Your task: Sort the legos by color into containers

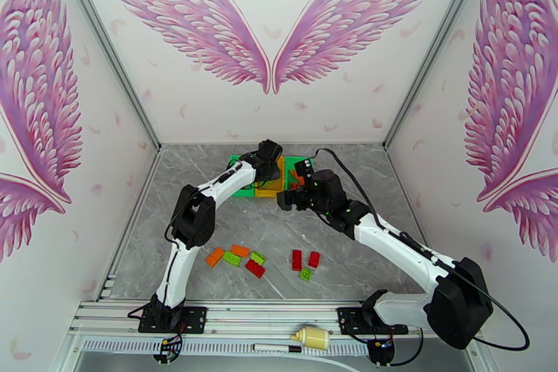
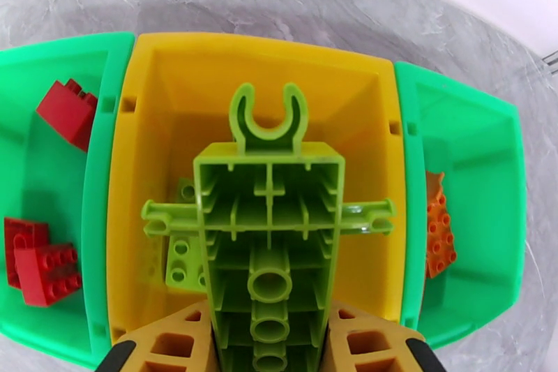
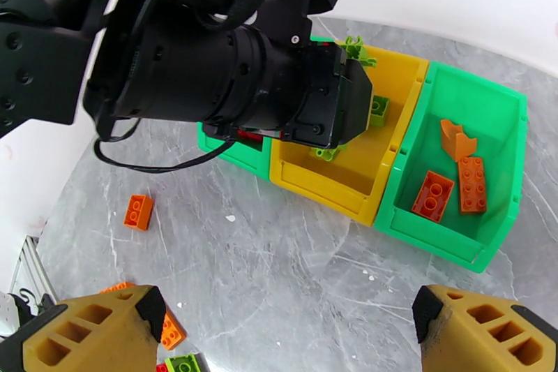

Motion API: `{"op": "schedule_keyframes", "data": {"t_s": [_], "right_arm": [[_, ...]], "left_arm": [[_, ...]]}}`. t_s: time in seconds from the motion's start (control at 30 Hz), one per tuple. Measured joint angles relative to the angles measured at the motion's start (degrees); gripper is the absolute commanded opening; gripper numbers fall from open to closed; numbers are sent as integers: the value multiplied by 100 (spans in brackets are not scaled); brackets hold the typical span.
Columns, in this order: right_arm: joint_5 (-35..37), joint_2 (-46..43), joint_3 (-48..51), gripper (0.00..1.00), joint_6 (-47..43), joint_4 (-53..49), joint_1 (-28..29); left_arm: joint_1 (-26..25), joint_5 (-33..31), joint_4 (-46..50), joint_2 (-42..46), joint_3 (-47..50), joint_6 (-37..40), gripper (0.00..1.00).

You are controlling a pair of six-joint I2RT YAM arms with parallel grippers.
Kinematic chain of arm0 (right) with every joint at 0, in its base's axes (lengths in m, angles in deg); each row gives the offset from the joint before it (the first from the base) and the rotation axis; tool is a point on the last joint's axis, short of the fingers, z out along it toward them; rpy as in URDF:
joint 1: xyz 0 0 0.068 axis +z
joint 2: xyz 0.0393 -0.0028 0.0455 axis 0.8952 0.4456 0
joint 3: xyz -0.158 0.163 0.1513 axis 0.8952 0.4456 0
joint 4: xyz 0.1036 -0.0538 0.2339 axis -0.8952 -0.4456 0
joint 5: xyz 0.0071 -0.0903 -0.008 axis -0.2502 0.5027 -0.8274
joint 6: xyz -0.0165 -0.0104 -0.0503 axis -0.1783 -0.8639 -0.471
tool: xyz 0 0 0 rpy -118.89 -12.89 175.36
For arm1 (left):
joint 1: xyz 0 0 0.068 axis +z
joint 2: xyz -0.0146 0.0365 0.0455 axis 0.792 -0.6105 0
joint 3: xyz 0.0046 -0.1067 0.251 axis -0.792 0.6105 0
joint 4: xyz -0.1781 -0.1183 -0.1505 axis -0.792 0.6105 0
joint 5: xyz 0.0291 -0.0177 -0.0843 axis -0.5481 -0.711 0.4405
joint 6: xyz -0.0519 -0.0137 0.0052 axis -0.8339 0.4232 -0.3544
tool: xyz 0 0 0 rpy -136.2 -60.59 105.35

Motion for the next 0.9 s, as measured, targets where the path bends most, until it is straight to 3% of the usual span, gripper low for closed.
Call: {"op": "schedule_keyframes", "data": {"t_s": [0.13,0.47,0.67,0.9], "right_arm": [[-2,35,-57,100,-17,2,0],[22,13,-57,99,-11,-55,0],[221,-420,192,100,9,-275,0],[538,-992,525,100,31,-780,0]], "left_arm": [[37,-96,13,-26,-101,122,48],[15,-199,55,90,-114,326,61],[-90,-232,-166,1117,863,595,71],[-450,-212,-675,2695,2437,992,92]]}}
